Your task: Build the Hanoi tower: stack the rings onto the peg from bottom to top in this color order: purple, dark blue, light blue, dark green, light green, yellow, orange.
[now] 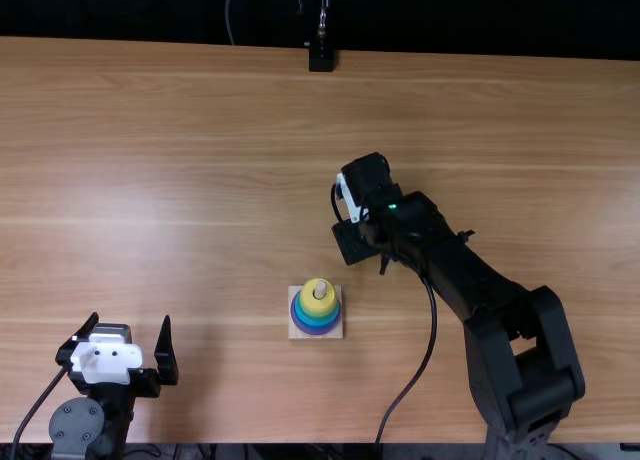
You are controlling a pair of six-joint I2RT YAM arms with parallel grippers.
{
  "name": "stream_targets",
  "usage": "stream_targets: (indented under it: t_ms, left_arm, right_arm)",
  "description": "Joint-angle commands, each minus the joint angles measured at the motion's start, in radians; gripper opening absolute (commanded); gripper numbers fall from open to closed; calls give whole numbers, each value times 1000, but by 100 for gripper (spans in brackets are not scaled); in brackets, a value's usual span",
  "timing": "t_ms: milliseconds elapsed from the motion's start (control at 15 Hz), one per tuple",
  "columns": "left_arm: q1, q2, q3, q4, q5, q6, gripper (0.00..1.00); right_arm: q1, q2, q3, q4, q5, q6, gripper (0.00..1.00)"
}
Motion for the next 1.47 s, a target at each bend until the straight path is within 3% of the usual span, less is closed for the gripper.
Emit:
stream_targets:
  t_ms: [0,67,467,800,933,1000,1200,1400]
  left_arm:
    - [3,-12,-105,-83,5,3,100]
    - [4,-12,-105,-83,5,3,100]
    - [4,-12,-105,-83,5,3,100]
    - [3,-12,-105,-83,5,3,100]
    - [3,-12,-105,-83,5,3,100]
    - [3,-12,-105,-83,5,3,100]
    - [3,-12,-105,-83,5,3,100]
    - [3,-12,-105,-83,5,3,100]
  right_arm:
    - [22,17,37,1,8,6,7]
    - [27,17,36,1,7,7,0]
    - [36,-2,46,-1,3,6,0]
    - [35,-170,51,-36,-1,-2,0]
    - [35,-261,52,-128,-3,-9,0]
    - [36,-295,57,-165,-8,-11,0]
    - [36,-350,78,-224,-58,-17,0]
    - [52,-419,82,-284,-62,-29,0]
